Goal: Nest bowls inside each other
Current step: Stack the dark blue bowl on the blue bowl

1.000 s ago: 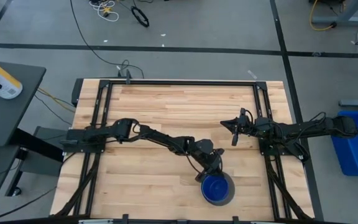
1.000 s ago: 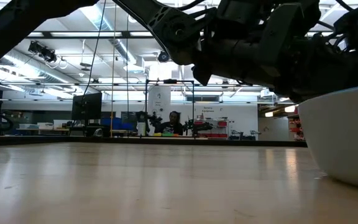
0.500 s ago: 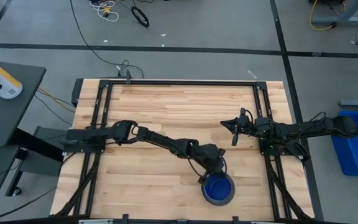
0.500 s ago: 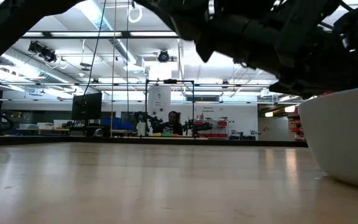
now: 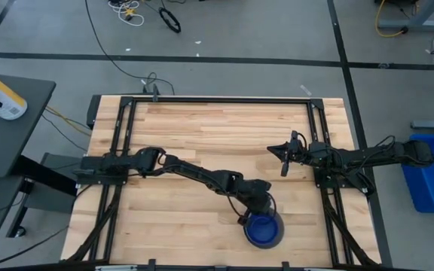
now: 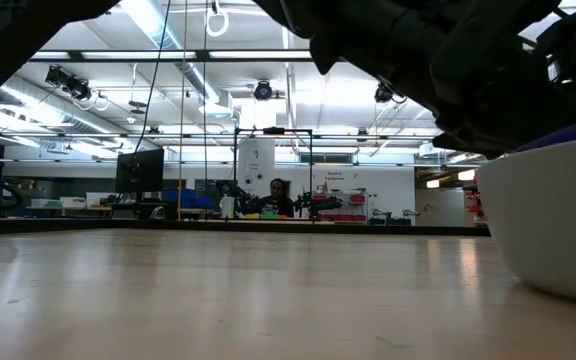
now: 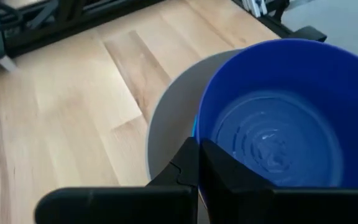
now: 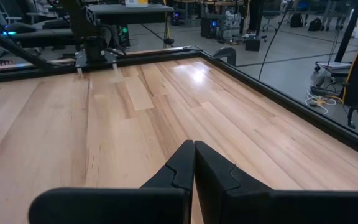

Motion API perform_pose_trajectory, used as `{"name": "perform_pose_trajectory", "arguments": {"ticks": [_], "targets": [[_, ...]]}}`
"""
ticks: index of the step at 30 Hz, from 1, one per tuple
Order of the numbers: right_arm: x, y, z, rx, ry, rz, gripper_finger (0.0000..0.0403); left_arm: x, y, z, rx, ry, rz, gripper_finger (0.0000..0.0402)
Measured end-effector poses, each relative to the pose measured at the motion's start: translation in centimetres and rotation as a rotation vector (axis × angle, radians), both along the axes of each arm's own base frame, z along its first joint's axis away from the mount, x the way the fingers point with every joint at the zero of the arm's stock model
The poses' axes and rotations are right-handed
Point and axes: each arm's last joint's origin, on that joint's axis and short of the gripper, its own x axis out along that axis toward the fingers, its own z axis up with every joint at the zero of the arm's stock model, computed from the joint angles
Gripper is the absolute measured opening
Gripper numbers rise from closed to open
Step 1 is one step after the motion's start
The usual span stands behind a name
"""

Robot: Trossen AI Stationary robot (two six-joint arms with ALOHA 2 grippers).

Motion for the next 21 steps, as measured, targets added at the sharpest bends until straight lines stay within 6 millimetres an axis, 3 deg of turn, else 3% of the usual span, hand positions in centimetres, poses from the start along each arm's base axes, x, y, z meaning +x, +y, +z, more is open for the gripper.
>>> {"name": "perform_pose_trajectory", "arguments": {"ticks": [15,21], "targets": [[0.00,0.00,0.00,0.000,0.000,0.000,0.0019,-0.14,0.11,-0.22,0.034,0.017,0.020,0.0006],[0.00,0.00,0.00,0.000,0.000,0.000,0.0019,-0.01,0.12,-0.71,0.039,0.008,0.016,0.0071]]}}
